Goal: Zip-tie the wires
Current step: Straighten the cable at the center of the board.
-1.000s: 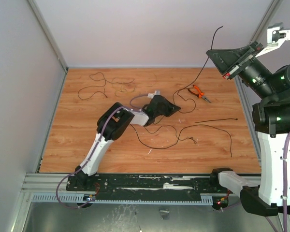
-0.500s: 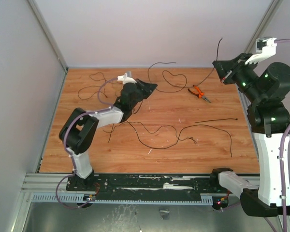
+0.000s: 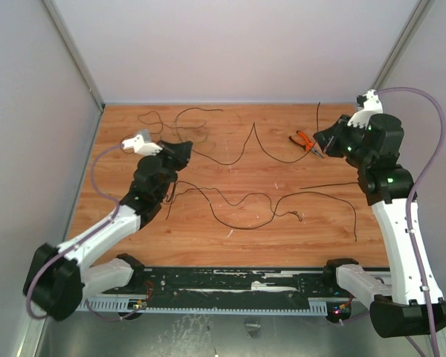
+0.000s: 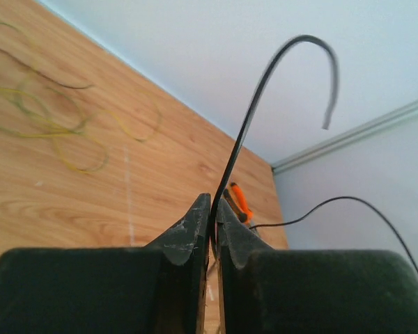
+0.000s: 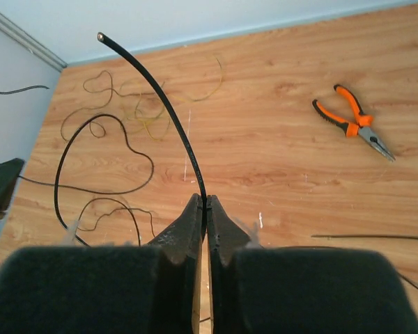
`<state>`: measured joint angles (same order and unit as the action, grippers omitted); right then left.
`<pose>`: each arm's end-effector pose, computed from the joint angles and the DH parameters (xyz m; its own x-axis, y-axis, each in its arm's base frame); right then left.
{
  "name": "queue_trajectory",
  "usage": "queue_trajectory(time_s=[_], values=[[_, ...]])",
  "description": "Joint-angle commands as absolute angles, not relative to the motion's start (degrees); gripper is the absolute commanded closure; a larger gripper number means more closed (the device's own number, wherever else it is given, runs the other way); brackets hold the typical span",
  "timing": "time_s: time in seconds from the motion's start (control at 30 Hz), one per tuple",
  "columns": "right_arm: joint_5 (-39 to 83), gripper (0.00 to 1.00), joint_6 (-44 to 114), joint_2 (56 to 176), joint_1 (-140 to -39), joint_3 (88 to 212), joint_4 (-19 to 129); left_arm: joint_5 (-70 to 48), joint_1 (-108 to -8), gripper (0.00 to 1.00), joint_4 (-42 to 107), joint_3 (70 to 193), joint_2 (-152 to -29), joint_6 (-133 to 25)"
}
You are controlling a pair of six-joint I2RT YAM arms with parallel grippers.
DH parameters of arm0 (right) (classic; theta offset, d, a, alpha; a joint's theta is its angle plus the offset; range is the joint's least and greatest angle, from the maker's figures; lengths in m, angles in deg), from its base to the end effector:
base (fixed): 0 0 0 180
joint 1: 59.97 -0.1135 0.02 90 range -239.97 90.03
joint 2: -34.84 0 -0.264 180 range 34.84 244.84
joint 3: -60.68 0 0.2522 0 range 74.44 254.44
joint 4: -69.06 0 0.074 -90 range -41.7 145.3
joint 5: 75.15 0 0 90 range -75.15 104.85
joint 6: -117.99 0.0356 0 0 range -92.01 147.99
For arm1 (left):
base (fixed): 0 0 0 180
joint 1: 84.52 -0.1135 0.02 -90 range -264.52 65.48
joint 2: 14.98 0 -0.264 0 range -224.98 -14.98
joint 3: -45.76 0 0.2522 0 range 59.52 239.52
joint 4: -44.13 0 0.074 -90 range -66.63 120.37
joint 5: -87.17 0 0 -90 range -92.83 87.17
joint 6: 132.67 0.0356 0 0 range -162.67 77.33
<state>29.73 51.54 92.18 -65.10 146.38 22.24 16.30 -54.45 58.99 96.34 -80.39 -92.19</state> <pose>0.2007 0.0272 0.4212 -0.4206 0.3499 -0.8371 -0.1756 0.8738 0.4535 0.2322 -0.1210 0.2891 -0.1441 -0.7470 -0.6491 0.1235 0.6372 -0.7607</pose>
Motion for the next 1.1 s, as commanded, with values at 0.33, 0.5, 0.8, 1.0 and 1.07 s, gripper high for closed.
queue_trajectory(time_s=[0.33,0.5,0.8,1.0,1.07], values=[[19.0,1.0,50.4,91.7,-65.0,137.4,21.2,21.8,-57.5,0.86,26.7,80.4,-45.8,-102.2],[15.6,1.0,50.3,91.6,-64.9,135.9,21.5,24.6,-57.5,0.85,24.0,78.6,-41.0,-102.0],[18.6,1.0,50.9,92.2,-65.0,133.3,23.8,26.7,-58.6,0.56,25.4,84.7,-48.4,-89.6],[17.6,1.0,50.2,92.6,-65.0,132.5,24.0,16.8,-62.0,0.36,28.8,92.2,-59.2,-77.3],[17.7,1.0,50.1,92.5,-65.0,132.4,24.3,10.7,-63.3,0.29,28.9,96.7,-65.6,-72.6]])
